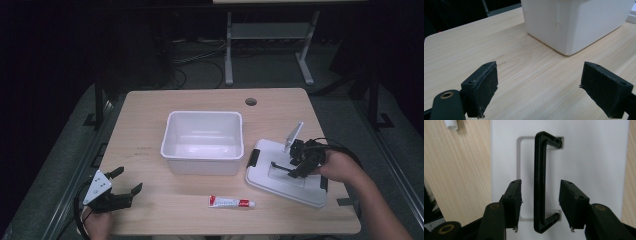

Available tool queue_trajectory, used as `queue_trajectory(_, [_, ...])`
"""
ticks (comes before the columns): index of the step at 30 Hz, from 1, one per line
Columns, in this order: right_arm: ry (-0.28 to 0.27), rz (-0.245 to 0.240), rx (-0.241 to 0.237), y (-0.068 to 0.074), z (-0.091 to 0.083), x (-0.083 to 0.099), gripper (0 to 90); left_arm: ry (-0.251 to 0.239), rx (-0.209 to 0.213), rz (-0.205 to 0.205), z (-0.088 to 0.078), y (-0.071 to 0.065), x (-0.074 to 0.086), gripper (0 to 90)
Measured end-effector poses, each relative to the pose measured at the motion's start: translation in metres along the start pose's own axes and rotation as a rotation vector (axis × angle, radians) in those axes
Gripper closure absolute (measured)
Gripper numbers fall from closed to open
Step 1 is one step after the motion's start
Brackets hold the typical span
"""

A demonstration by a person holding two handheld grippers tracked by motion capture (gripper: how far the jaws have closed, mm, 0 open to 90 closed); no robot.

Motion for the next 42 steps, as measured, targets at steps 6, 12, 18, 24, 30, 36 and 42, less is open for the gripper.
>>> queue_trajectory(6, [-0.01, 0.0, 0.016, 0.005, -0.003, 0.001, 48.1, 0.001, -0.001, 0.0, 0.0, 0.0, 0.0, 13.5])
queue_trajectory(12, [-0.025, 0.001, 0.026, 0.009, -0.006, 0.003, 46.4, 0.001, -0.001, 0.001, 0.0, 0.0, 0.0, 13.6])
queue_trajectory(18, [-0.022, -0.02, 0.032, 0.016, -0.01, 0.002, 45.8, -0.002, -0.001, -0.003, -0.001, 0.0, -0.001, 13.6])
queue_trajectory(24, [-0.021, -0.042, 0.036, 0.025, -0.015, -0.001, 45.8, -0.009, -0.003, -0.004, -0.001, 0.0, -0.001, 13.5])
queue_trajectory(30, [-0.016, -0.068, 0.035, 0.035, -0.015, -0.004, 45.3, -0.006, -0.004, 0.001, -0.002, 0.0, -0.001, 13.6])
queue_trajectory(36, [-0.014, -0.085, 0.028, 0.045, -0.01, -0.01, 44.5, -0.009, -0.004, -0.002, -0.001, 0.0, -0.001, 13.5])
queue_trajectory(42, [-0.009, -0.113, 0.028, 0.054, -0.005, -0.016, 44.2, -0.01, -0.004, -0.002, -0.002, 0.0, -0.001, 13.5])
Point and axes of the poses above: each handheld gripper's, and its own axes: z roughly forward along the jaws, x roughly out of its underside, y roughly to its left, the point moved 9 cm from there along z, roughly forward along the jaws, and after that the axes turned 4 degrees about -x, right-handed, at the moved point
